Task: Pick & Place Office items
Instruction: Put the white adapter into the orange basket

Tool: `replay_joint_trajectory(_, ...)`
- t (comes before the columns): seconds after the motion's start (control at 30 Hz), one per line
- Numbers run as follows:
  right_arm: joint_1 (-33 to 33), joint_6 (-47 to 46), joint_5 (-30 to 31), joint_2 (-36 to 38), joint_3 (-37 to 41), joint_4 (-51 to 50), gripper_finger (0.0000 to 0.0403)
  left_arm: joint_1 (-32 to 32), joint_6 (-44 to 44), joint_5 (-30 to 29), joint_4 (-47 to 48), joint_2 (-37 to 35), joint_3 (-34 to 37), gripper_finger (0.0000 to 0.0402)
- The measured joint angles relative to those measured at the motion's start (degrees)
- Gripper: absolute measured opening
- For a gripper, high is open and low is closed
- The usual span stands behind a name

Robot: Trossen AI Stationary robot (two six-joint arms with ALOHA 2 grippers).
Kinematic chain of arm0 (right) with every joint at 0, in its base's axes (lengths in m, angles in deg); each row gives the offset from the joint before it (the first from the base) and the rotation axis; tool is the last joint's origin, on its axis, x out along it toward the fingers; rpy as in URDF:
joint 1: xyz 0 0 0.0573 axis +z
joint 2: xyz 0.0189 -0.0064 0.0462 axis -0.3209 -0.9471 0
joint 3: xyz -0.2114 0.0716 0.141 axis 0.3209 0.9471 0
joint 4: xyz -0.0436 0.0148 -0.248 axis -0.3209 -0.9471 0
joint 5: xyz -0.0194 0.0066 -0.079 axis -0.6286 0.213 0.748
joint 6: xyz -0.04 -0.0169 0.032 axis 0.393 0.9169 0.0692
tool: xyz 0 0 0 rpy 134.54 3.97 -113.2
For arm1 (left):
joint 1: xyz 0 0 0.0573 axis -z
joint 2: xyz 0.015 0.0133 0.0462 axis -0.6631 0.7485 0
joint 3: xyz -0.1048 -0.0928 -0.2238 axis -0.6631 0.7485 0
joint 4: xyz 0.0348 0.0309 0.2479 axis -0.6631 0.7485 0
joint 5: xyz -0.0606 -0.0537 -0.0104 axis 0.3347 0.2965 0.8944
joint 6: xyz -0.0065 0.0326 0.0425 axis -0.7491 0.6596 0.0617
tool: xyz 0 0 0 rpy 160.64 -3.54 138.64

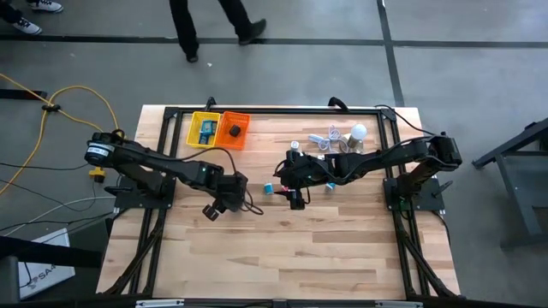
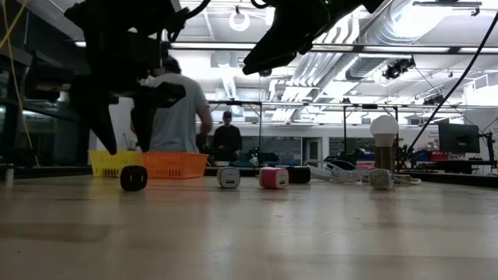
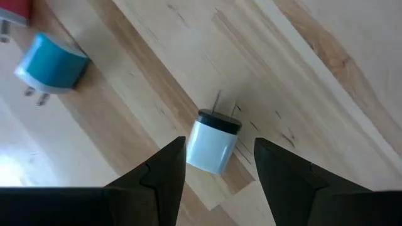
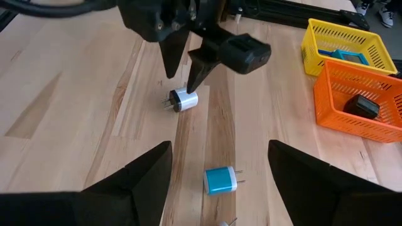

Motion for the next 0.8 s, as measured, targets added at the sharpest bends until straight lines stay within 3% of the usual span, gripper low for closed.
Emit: replay_joint_trajectory(0.8, 0.00, 0.02, 0.02, 0.00, 0.00, -0.01, 0.0251, 0.00, 1.22, -0.35, -3.50, 1.29, 2.51, 0.0179)
